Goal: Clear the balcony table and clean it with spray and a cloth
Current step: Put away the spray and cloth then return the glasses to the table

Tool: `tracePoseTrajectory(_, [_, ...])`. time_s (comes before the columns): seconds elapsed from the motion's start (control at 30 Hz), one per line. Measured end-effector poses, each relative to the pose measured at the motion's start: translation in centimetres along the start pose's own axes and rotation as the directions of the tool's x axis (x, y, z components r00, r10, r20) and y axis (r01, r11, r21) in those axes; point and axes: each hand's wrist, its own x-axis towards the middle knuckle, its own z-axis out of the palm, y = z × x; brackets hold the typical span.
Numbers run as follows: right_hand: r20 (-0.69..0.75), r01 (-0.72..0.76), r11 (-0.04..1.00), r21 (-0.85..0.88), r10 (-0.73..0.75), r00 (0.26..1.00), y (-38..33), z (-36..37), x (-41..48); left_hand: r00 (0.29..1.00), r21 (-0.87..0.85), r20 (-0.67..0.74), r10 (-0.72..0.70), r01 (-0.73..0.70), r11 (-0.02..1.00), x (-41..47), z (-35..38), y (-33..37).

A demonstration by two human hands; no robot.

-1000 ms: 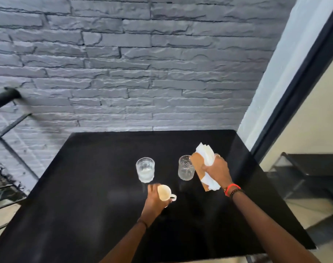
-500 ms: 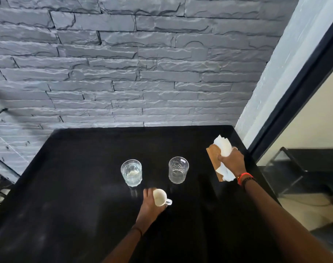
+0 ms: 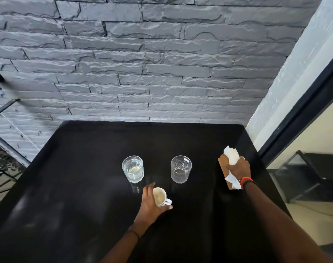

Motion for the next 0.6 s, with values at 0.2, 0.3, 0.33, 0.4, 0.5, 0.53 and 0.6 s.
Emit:
tracePoseTrajectory(0.2, [0.032,-0.017,1.000,-0.004,0.017,0.999,0.9,1.1,-0.1,1.000,0.018,-0.007,0.001,-0.001,1.000,-0.6,-1.0,-0.2])
tracePoseTrajectory(0.3, [0.050,-0.032,0.999,-0.001,0.032,0.998,1.4,1.3,0.0,1.000,0.010,-0.020,-0.005,0.006,1.000,-1.3,-1.9,0.2])
tracePoseTrajectory(0.33, [0.066,-0.032,0.999,-0.016,0.033,0.997,1.4,1.3,0.1,0.999,0.004,-0.034,-0.013,0.013,1.000,-1.7,-2.4,0.5])
tracePoseTrajectory(0.4, [0.077,-0.027,0.996,-0.086,0.033,0.996,1.2,1.0,0.1,0.997,0.000,-0.074,0.000,0.000,1.000,-2.3,-3.3,1.1])
tracePoseTrajectory(0.5, [-0.018,0.045,0.989,-0.139,-0.048,0.999,0.0,0.1,0.1,0.989,0.011,-0.121,0.086,-0.086,0.996,-2.3,-5.5,2.8])
tracePoseTrajectory(0.53, [-0.062,0.070,0.988,-0.138,-0.080,0.995,-0.9,-0.6,0.0,0.983,0.015,-0.142,0.112,-0.111,0.994,-1.9,-6.4,3.7])
tracePoseTrajectory(0.6, [-0.150,0.123,0.981,-0.149,-0.146,0.978,-2.3,-1.7,0.4,0.962,0.028,-0.198,0.189,-0.187,0.982,-1.0,-8.3,5.8])
